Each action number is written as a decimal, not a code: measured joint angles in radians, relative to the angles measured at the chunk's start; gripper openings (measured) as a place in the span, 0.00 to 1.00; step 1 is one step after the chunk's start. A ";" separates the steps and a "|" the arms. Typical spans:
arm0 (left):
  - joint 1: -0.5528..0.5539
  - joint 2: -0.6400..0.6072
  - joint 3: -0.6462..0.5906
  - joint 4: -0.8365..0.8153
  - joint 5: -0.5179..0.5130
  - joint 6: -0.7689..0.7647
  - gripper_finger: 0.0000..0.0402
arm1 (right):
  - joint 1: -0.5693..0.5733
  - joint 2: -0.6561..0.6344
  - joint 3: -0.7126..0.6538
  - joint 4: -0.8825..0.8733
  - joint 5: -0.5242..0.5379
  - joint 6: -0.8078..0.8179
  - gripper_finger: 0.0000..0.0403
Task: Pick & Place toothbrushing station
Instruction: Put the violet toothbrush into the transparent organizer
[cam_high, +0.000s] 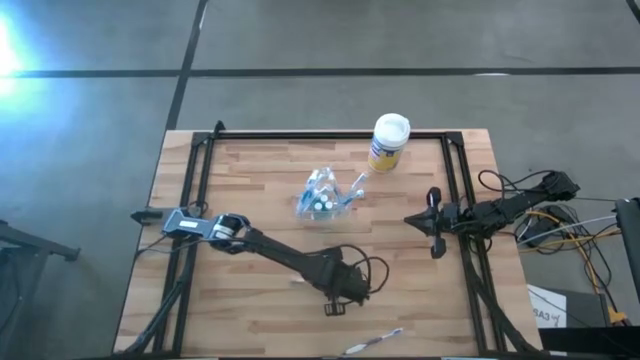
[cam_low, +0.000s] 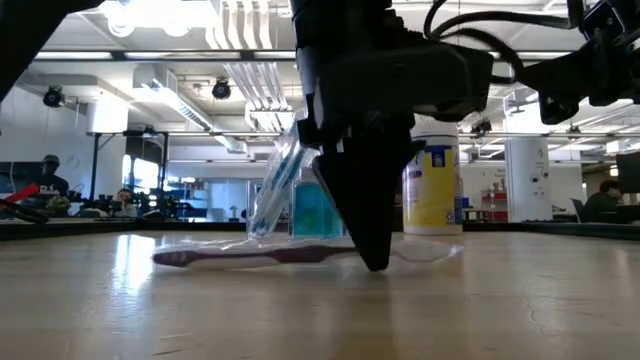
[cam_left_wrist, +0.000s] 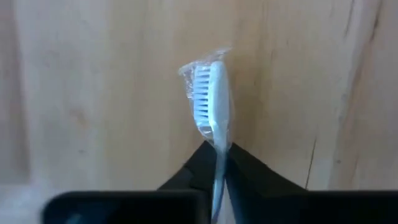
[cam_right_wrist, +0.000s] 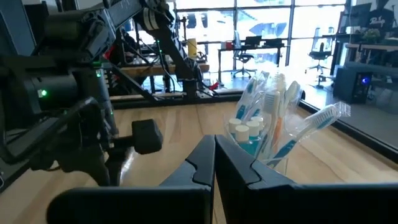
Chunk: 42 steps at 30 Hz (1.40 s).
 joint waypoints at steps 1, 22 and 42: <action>0.001 -0.008 0.000 -0.001 -0.006 0.017 0.06 | 0.000 0.000 0.000 0.000 0.000 0.000 0.02; -0.137 -0.898 -0.578 0.500 -0.369 0.399 0.04 | 0.000 0.000 0.000 -0.004 -0.074 -0.005 0.02; -0.114 -1.877 -1.769 1.386 -0.370 0.420 0.03 | 0.000 0.001 0.000 0.000 -0.074 -0.034 0.02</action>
